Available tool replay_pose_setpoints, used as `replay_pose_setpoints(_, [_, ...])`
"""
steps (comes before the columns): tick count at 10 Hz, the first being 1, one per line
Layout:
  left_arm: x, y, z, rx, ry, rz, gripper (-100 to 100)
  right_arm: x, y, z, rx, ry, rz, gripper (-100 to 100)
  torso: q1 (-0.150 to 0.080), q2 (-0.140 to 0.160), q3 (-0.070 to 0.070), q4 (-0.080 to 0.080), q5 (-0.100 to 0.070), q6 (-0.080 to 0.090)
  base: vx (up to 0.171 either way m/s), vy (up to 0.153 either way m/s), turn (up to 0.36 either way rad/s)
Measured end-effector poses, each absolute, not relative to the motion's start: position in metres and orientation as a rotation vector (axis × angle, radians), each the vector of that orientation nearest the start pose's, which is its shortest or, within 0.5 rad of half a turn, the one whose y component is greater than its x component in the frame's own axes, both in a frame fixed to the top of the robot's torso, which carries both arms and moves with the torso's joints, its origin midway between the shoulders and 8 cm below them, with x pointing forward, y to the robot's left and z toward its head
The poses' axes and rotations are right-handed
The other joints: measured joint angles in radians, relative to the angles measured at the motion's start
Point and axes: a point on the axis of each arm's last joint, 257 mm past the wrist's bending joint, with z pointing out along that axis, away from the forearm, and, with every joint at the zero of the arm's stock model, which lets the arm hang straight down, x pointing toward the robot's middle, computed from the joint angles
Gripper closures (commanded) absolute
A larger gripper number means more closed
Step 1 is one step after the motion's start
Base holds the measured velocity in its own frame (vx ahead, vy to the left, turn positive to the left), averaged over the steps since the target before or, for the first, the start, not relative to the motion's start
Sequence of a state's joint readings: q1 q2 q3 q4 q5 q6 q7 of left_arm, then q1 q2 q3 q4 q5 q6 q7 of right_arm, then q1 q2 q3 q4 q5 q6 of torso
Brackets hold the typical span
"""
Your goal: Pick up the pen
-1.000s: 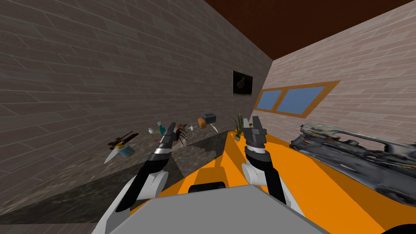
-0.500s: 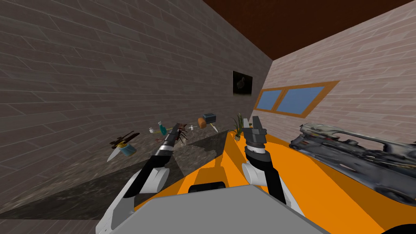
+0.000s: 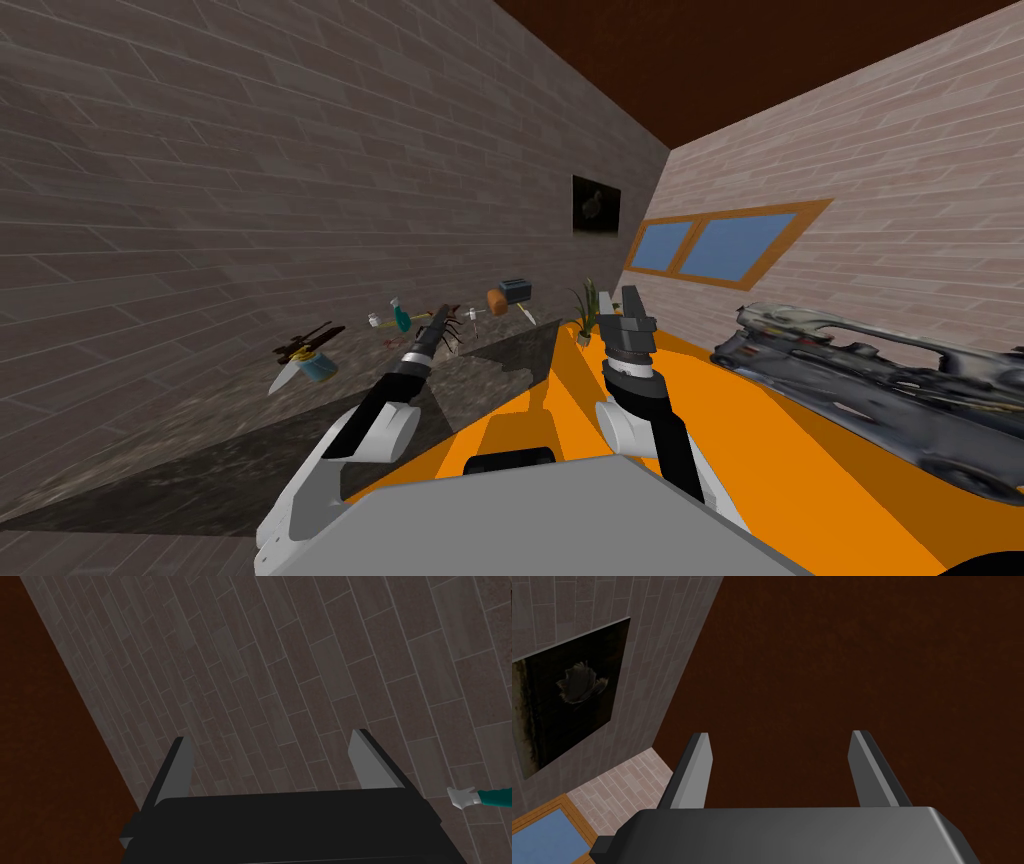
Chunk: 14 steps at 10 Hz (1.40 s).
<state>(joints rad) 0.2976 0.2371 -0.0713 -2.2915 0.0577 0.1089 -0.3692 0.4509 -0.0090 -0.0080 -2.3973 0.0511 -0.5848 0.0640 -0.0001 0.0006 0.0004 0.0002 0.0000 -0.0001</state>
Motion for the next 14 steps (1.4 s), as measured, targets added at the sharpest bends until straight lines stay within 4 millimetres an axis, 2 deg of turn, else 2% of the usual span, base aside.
replay_pose_setpoints(7, [0.461,0.225,-0.066,-0.605,1.347,-0.900,-100,0.302,-0.258,0.102,0.400,0.485,1.266,0,0.000,0.000,0.000,0.000,0.000,0.000,-0.009,-0.005,-0.005])
replay_pose_setpoints(14, [0.479,0.222,-0.105,-0.627,1.523,-0.808,-100,0.302,-0.258,0.102,0.400,0.485,1.266,0,0.000,-0.001,0.000,0.000,0.000,0.000,-0.001,-0.006,-0.016])
